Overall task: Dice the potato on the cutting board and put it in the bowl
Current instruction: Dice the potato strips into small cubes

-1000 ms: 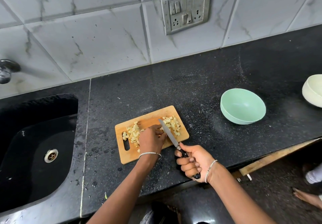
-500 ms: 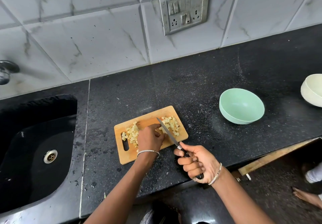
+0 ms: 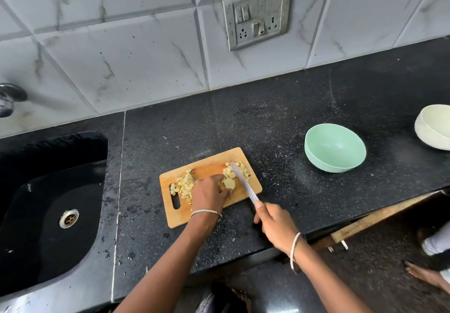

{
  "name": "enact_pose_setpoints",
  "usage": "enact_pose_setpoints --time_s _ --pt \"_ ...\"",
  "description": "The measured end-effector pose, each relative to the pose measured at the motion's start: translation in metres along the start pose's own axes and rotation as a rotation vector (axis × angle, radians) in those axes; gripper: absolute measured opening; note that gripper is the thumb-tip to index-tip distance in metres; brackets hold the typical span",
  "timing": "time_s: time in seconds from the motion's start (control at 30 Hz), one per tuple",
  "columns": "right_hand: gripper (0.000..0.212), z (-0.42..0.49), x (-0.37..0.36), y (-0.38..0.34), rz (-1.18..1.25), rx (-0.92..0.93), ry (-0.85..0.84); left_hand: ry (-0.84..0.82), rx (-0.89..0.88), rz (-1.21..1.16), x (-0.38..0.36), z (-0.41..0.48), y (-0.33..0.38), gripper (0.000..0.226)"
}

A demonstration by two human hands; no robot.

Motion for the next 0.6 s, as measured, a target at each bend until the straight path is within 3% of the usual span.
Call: enact_pose_setpoints --time_s 0.13,0.33,0.6 --pt "0.045 -0.008 -0.003 -0.007 -0.278 0.060 0.113 0.002 -0.003 0.010 -0.002 0.000 -0.001 0.041" --pt "0.034 -0.020 -0.013 -0.019 -0.388 0.122 0.188 0.025 -0.022 0.006 -0.003 -0.002 0.001 0.043" --pt "0.036 -0.024 -0.017 -0.027 -0.484 0.061 0.202 0.042 0.035 -0.058 -0.005 -0.004 -0.006 0.040"
Point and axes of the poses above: each hand's wrist, its own z-axis towards the middle knuckle, its own x-axis out of the back of the hand, y = z × x, the point moved 7 cm from there along z, towards the middle knuckle, and after that the axes turned 15 degrees about -z, right-handed, at the moved point
